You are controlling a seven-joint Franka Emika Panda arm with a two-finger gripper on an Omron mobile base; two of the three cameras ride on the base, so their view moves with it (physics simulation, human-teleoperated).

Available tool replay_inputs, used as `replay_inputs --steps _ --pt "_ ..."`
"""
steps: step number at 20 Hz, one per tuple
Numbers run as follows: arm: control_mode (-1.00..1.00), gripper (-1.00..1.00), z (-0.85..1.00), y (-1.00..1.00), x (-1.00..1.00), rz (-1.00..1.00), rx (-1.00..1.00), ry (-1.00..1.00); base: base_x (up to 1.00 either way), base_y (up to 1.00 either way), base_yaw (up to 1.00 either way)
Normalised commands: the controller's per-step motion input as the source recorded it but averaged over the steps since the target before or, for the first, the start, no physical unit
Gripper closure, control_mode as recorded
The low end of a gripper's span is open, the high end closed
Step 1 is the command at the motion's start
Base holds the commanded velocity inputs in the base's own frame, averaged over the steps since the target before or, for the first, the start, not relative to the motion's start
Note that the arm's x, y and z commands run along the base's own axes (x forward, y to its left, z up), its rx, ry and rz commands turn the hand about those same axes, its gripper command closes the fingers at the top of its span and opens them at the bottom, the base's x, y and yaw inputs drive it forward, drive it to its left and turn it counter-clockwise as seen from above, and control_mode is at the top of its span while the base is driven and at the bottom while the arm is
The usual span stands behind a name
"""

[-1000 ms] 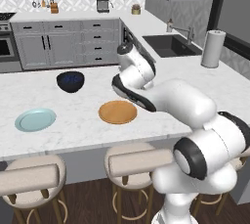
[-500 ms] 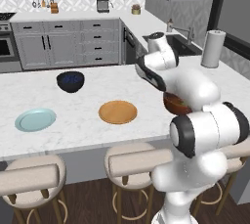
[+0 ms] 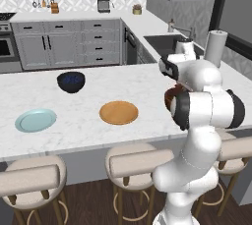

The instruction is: Pick the chicken drumstick and avocado from their plates and place them in the bowl. Then put the bowl in the fridge.

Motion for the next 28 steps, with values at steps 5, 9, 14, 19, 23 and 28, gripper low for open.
replay_inputs --steps 5,9,14,19,23,28 --pt "-1.00 1.00 -0.44 -0.90 0.52 0.27 0.08 -0.13 0.00 0.00 0.00" --pt "-1.00 1.00 -0.35 -0.50 0.31 0.13 0.00 -0.11 0.00 0.00 0.00" --pt "-1.00 1.00 -0.27 0.36 0.27 0.00 -0.01 0.00 0.00 0.00 0.00" --pt "-1.00 1.00 -0.18 0.45 0.31 0.00 -0.03 -0.01 0.00 0.00 0.00" --pt "-1.00 1.00 -0.34 -0.11 0.26 0.02 -0.02 0.00 0.00 0.00 0.00" --pt "-1.00 1.00 -0.33 -0.12 0.47 0.00 -0.04 -0.03 0.00 0.00 0.00"
